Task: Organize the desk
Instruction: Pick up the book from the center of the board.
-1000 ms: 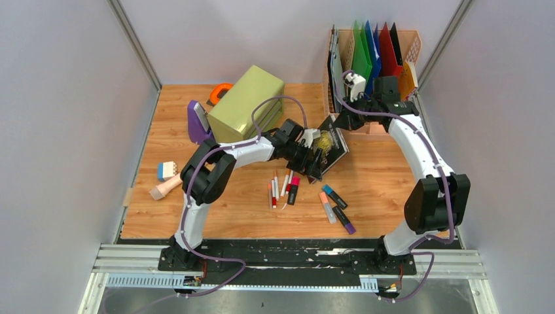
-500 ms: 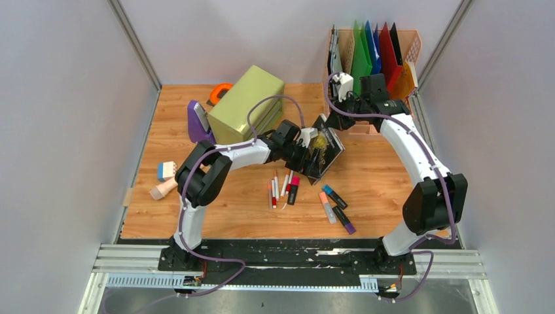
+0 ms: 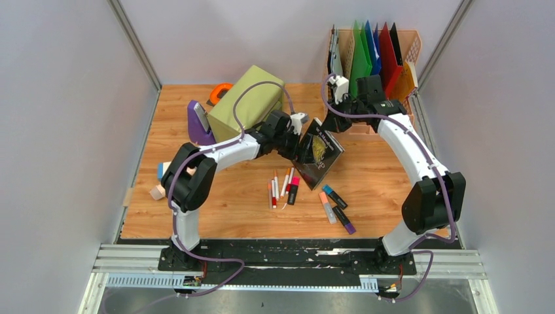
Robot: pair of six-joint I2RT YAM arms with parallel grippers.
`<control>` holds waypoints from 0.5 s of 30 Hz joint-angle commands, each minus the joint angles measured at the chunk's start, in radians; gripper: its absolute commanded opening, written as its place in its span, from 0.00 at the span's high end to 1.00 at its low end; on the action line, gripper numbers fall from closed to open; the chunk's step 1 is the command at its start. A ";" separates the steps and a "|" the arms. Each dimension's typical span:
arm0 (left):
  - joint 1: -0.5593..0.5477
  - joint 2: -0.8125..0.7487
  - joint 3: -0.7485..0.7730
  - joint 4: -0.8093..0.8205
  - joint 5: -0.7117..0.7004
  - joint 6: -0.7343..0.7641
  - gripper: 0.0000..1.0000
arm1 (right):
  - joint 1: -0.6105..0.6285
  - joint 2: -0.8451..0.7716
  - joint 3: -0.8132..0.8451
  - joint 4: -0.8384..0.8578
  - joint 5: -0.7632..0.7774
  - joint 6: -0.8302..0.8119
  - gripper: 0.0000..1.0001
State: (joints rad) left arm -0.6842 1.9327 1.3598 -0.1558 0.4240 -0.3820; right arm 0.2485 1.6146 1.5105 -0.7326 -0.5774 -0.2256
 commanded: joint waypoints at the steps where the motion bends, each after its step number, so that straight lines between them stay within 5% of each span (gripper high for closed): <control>1: 0.036 -0.061 0.013 0.100 -0.057 0.053 0.00 | 0.031 -0.002 -0.025 -0.105 -0.113 0.013 1.00; 15: 0.063 -0.126 -0.061 0.243 -0.082 0.221 0.00 | 0.089 -0.011 -0.054 -0.105 -0.174 0.000 1.00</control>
State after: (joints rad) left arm -0.6331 1.8782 1.3163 -0.0971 0.4084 -0.2497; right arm 0.2749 1.6119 1.5017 -0.7155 -0.6621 -0.2298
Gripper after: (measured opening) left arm 1.000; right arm 0.011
